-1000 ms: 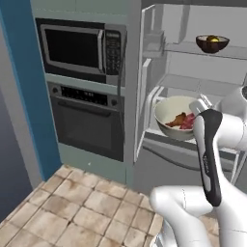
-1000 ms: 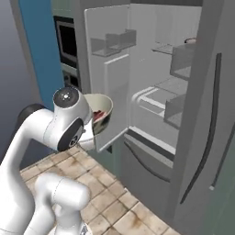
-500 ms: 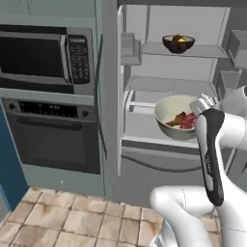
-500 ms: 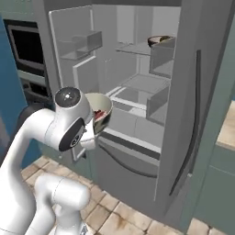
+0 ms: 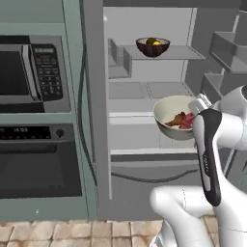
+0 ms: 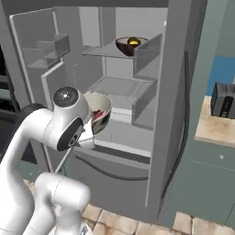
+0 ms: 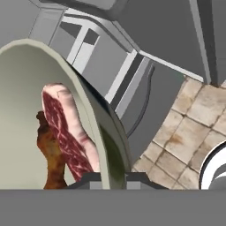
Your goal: Place the bowl with the avocado and lemon on the top shelf of the fridge. Place the bowl with the chicken drumstick and steak on the second highest shelf of the fridge.
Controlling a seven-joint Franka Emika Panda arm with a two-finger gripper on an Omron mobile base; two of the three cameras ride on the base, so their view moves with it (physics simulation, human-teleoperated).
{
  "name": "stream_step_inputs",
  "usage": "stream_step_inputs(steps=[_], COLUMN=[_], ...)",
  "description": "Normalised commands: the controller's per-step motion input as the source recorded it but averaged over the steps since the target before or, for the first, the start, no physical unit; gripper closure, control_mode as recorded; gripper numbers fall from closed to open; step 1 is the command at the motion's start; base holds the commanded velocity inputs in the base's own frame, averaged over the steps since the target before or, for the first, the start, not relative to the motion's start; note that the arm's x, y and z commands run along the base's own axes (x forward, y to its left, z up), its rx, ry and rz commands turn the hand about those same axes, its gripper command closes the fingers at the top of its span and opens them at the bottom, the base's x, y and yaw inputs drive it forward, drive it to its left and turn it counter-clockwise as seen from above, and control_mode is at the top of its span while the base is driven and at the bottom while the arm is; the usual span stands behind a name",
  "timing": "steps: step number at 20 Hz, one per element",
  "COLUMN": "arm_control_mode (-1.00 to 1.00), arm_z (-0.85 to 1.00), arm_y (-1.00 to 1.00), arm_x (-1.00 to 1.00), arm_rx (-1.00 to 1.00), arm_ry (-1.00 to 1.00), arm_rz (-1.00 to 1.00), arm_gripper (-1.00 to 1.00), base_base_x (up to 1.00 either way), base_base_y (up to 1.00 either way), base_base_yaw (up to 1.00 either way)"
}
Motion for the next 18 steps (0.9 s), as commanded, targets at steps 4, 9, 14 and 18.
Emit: stream_step_inputs(steps=[4, 9, 14, 18], arm_control_mode=[1.00, 1.00, 1.00, 1.00], arm_z=[0.00, 0.00, 0.00, 0.00], arm_y=[0.00, 0.00, 0.00, 0.00], arm_x=[0.00, 0.00, 0.00, 0.00], arm_rx=[0.00, 0.00, 0.00, 0.00], arm_ry=[0.00, 0.00, 0.00, 0.00], arm_rz=[0.00, 0.00, 0.00, 0.00], arm_gripper=[1.00, 1.00, 1.00, 1.00], base_base_x=[0.78, 0.50, 0.17, 0.65], base_base_y=[0.09, 0.15, 0.60, 0.19], base_base_yaw=[-0.26, -0.09, 0.00, 0.00])
